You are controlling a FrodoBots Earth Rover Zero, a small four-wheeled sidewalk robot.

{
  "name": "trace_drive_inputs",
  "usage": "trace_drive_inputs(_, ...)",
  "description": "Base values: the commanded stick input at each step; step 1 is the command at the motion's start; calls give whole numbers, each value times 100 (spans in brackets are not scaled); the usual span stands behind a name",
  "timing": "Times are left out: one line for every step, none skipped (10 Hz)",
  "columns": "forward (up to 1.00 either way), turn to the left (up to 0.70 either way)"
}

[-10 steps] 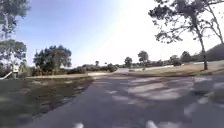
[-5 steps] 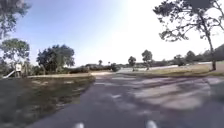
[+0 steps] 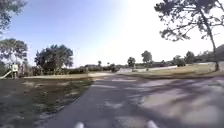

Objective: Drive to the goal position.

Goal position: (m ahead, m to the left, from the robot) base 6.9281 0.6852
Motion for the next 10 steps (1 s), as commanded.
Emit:
trace_drive_inputs(100,24)
trace_drive_inputs(100,29)
trace_drive_inputs(100,31)
trace_drive_inputs(100,19)
trace_drive_inputs(100,10)
trace_drive_inputs(100,9)
trace_drive_inputs(100,7)
trace_drive_inputs(100,6)
trace_drive_inputs(100,21)
trace_drive_inputs(100,26)
